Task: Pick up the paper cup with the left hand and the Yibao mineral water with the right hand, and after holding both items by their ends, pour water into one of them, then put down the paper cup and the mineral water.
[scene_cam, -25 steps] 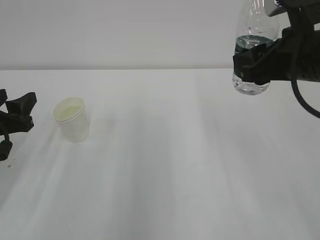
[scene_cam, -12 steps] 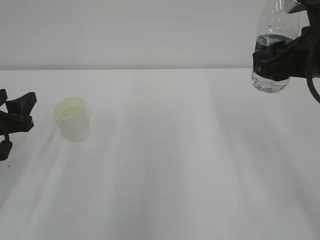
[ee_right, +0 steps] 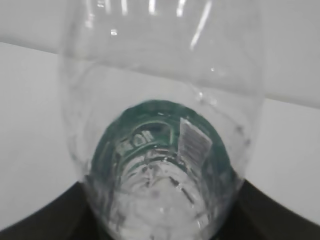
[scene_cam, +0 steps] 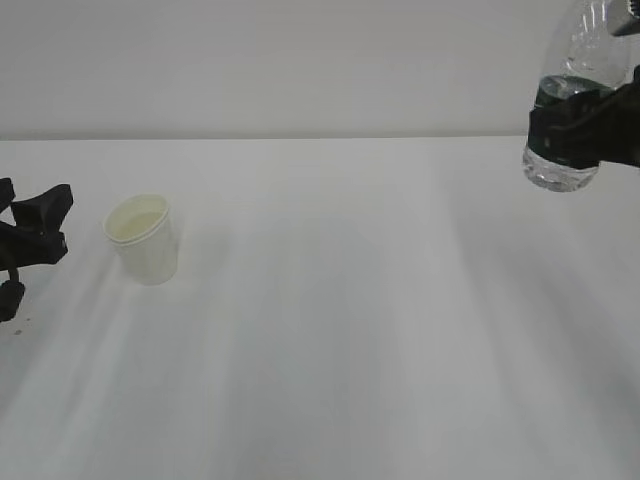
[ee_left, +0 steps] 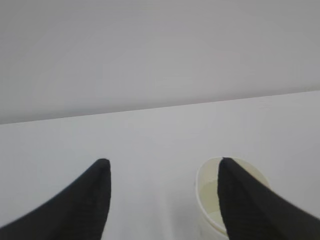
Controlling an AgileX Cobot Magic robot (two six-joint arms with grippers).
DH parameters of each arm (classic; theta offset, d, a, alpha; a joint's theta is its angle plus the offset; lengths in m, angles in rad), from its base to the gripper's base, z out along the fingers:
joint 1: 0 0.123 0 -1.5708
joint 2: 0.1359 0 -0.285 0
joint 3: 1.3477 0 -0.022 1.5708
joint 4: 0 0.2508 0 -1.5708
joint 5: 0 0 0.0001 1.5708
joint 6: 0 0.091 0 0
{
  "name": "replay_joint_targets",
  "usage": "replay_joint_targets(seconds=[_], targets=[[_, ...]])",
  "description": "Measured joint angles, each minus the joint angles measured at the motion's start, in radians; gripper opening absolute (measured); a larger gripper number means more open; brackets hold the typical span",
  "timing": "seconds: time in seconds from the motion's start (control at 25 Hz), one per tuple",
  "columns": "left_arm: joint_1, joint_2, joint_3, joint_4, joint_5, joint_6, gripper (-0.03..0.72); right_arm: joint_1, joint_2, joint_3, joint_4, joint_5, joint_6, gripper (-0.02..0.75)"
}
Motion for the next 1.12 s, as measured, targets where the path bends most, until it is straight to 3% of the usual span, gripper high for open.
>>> replay_joint_targets(seconds=[0.32, 0.88, 1.12], targets=[[0.0, 0.0, 0.0, 0.0, 0.0, 0.0, 0.475, -0.017, 0.0, 0.069, 0.042, -0.089, -0.04, 0.417], [0.0, 0.0, 0.0, 0.0, 0.0, 0.002, 0.472, -0.017, -0.002, 0.256, 0.617, -0.292, -0.564, 0.417], [0.0, 0.0, 0.0, 0.0, 0.0, 0.002, 0.468, -0.017, -0.004, 0.308, 0.76, -0.355, -0.69, 0.417]])
